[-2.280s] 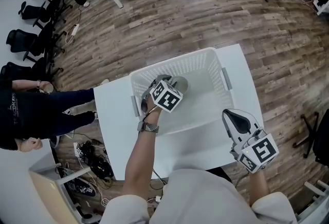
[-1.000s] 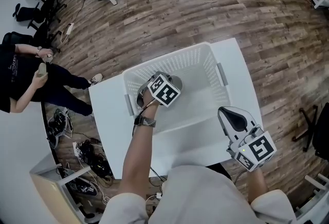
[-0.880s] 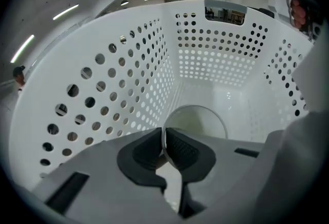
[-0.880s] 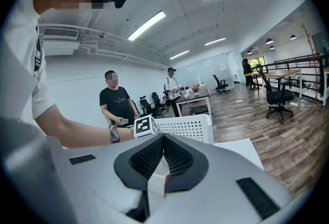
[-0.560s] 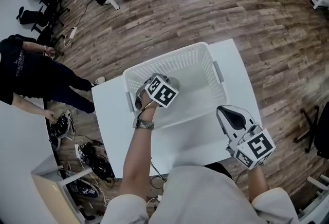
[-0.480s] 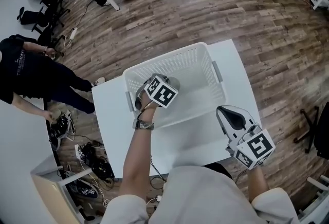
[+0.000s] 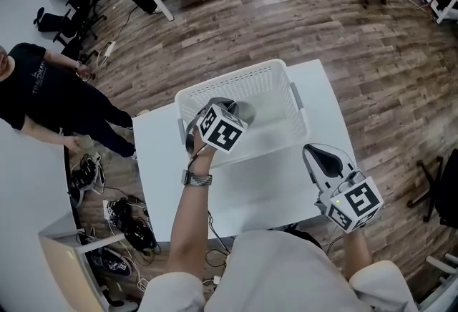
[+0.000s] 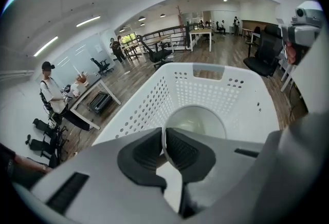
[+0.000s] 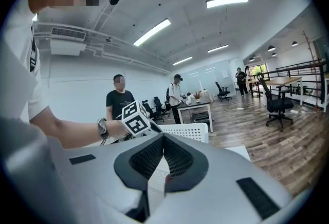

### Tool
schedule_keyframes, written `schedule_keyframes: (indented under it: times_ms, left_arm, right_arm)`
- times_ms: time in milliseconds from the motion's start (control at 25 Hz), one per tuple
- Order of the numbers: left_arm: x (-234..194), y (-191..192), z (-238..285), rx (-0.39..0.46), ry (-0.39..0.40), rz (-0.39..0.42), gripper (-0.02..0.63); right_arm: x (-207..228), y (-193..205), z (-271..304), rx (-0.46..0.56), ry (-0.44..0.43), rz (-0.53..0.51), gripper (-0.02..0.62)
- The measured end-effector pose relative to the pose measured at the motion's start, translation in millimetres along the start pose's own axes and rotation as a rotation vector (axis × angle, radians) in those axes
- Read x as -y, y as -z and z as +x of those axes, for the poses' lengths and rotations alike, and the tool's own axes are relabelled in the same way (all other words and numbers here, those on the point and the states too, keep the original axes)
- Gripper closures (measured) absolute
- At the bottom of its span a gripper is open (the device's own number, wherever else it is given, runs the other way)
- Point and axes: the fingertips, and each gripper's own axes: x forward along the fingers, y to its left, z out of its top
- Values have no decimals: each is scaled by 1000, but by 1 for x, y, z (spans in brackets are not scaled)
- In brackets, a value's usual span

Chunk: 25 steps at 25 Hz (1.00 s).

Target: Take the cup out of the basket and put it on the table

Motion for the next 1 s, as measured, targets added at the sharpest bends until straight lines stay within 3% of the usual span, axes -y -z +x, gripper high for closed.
schedule_keyframes:
  times_ms: [520, 1000]
  left_arm:
    - [17, -9, -104, 159, -127, -59, 577]
    - [57, 4, -178, 285, -174, -131, 577]
  right_arm:
    - [-38, -15, -36, 45, -51, -72, 578]
    - [-55, -21, -57, 64, -60, -107, 578]
